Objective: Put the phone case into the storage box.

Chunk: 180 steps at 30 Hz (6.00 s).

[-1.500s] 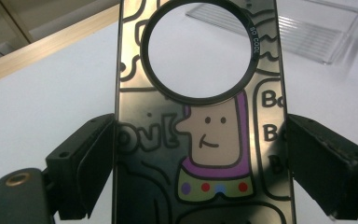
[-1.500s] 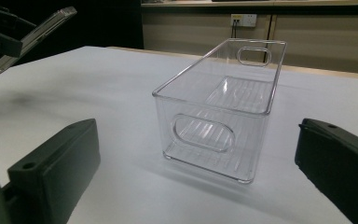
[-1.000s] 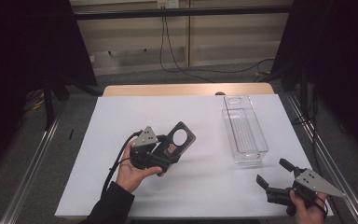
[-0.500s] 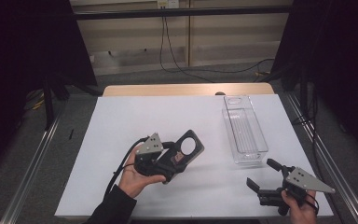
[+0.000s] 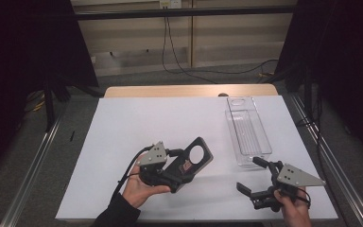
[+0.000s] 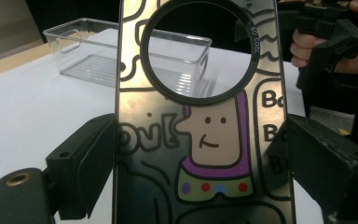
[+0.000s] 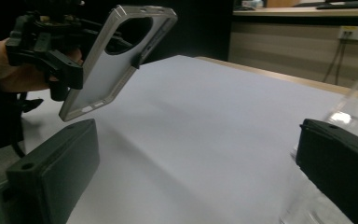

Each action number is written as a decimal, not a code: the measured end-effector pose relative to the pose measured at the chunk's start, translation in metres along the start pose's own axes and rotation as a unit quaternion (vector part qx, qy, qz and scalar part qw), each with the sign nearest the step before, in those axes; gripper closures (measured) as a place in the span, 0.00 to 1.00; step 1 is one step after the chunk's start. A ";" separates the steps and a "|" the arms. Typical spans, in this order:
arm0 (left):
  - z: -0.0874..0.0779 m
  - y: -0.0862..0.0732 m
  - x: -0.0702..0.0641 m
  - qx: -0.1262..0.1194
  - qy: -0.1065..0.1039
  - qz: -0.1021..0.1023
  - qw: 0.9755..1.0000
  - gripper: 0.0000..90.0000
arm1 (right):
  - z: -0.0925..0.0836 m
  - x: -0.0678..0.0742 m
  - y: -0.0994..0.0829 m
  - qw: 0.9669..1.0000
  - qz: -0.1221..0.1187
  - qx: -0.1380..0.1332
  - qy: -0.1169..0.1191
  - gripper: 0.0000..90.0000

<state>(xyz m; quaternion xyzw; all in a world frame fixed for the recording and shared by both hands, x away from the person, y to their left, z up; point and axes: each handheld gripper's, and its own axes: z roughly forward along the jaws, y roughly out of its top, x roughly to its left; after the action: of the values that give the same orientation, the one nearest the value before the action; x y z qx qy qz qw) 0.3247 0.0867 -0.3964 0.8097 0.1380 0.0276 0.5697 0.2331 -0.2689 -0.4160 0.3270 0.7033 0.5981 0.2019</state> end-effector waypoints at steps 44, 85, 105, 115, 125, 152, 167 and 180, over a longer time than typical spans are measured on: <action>0.014 -0.010 -0.015 -0.029 -0.088 0.018 0.996 0.14 | 0.058 -0.001 0.053 0.969 -0.059 0.050 0.235 0.00; 0.024 -0.008 -0.017 -0.010 -0.143 0.014 0.990 0.14 | 0.093 -0.002 0.065 0.923 -0.093 0.125 0.352 0.11; 0.028 -0.011 -0.016 -0.014 -0.122 0.002 0.992 0.12 | 0.095 -0.002 0.066 0.927 -0.091 0.139 0.336 0.13; 0.020 -0.011 -0.012 -0.017 -0.101 -0.029 0.994 0.04 | 0.091 -0.004 0.069 0.934 -0.096 0.146 0.310 0.13; 0.007 -0.011 -0.014 -0.015 -0.029 -0.011 0.999 0.03 | 0.081 -0.014 0.076 0.950 -0.068 0.146 0.268 0.13; -0.073 -0.042 -0.010 -0.102 0.191 -0.028 0.976 0.02 | 0.069 -0.034 0.082 0.981 -0.018 0.129 0.147 0.13; -0.113 -0.076 0.008 -0.102 0.289 -0.074 0.949 0.03 | 0.060 -0.044 0.091 0.988 -0.005 0.114 0.103 0.13; -0.121 -0.084 0.008 -0.097 0.322 -0.081 0.938 0.03 | 0.046 -0.060 0.101 0.993 0.001 0.101 0.063 0.13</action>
<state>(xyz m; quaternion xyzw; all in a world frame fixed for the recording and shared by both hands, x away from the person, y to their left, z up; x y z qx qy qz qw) 0.2917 0.2261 -0.4333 0.6844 0.3756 0.2539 0.5711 0.3289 -0.2709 -0.3332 0.3080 0.7708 0.5440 0.1225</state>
